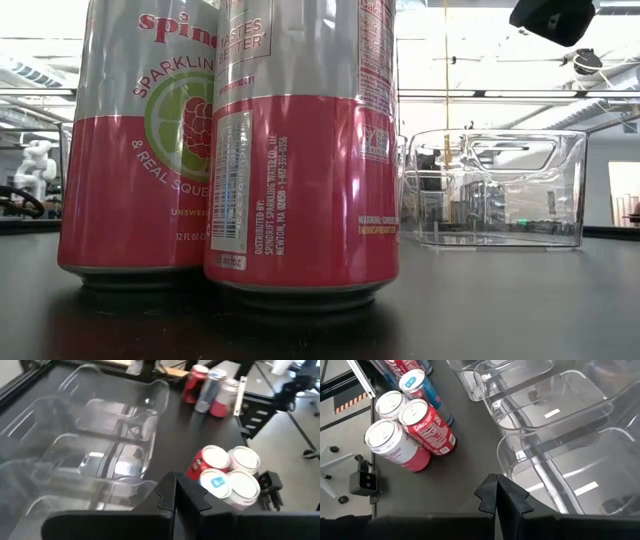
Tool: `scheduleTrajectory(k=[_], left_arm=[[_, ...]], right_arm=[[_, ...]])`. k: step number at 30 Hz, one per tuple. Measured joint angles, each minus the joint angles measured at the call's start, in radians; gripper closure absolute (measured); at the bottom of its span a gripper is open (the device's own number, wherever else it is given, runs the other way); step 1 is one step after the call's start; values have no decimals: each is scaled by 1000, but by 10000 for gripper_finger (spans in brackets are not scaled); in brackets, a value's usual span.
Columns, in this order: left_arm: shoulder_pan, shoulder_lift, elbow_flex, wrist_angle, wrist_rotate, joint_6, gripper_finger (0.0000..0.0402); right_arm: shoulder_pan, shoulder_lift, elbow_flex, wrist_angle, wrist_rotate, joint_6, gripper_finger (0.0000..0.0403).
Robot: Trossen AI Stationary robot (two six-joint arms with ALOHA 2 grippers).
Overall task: Sort soda cans
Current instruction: Put the bottom center red soda can into the right transparent bin
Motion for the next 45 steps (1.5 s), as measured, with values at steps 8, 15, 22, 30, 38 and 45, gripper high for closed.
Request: scheduleTrajectory(k=[8,15,22,30,38,45], left_arm=[[-23,-46,-262,445,12,128,391],[-13,-205,-456,563,72,107,391],[17,-475,-477,355,85,194,391],[21,-678,-478,113,121,205,391],[21,-712,-478,107,58,269,391],[42,-705,-594,348,37,344,391]], right_arm=[[16,0,0,-1,24,84,403],[6,0,1,-11,64,198,403],[-19,0,1,-71,61,329,403],[-14,0,1,-110,52,454,403],[-13,0,1,-188,52,521,403],[-13,1,1,-190,52,501,403]])
